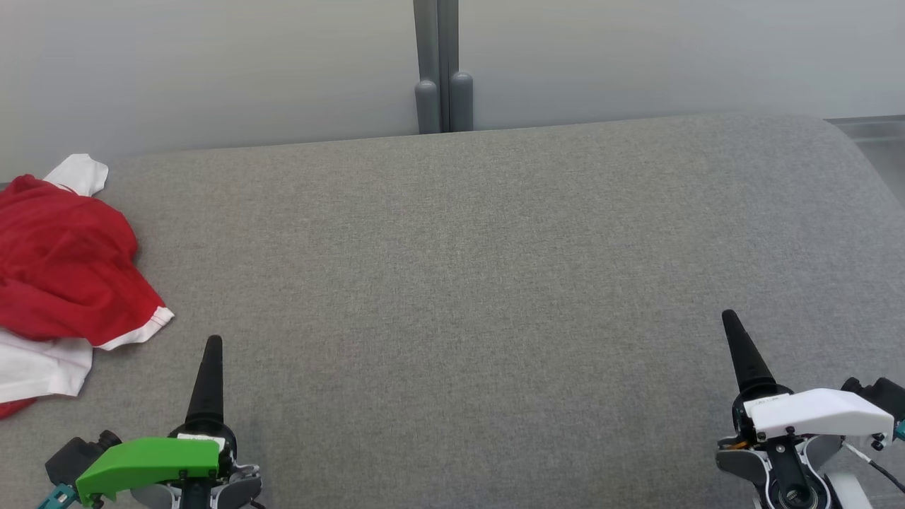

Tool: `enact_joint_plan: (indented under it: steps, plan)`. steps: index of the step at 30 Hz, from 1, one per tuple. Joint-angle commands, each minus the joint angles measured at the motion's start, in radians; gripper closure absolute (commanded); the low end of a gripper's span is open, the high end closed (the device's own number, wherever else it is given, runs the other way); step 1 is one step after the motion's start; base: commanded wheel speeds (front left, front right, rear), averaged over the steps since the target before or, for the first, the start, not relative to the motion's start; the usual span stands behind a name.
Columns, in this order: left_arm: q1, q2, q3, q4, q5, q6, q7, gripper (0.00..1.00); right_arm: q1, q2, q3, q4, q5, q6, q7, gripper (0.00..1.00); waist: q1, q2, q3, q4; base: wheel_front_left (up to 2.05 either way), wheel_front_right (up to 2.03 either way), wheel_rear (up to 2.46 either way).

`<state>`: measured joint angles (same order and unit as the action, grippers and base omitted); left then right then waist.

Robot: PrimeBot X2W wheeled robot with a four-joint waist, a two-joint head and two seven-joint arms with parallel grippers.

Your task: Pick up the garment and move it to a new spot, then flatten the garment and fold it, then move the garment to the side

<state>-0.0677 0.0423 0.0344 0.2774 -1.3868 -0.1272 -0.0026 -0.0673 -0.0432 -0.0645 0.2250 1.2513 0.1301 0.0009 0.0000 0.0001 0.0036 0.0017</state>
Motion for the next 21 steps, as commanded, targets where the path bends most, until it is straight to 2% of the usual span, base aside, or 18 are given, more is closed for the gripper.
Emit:
enact_joint_plan:
  steps: [1,11,21]
  plan:
    - [-0.006,0.006,-0.002,-0.014,0.043,-0.001,-0.011,0.0,-0.012,-0.01,0.004,-0.025,-0.052,0.0,-0.011,0.0,0.0,-0.0001,0.0,0.0,0.0,0.0,0.0]
    - [0.003,0.006,-0.012,-0.028,0.276,0.002,-0.048,0.0,-0.005,-0.025,0.025,-0.057,-0.299,0.0,-0.05,0.0,0.0,-0.0001,0.001,0.001,0.0,0.0,0.0]
    - [0.019,0.007,-0.023,-0.035,0.443,0.005,-0.079,0.0,0.005,-0.03,0.039,-0.065,-0.482,0.0,-0.08,0.0,0.0,-0.0001,0.003,-0.001,0.0,0.0,0.0]
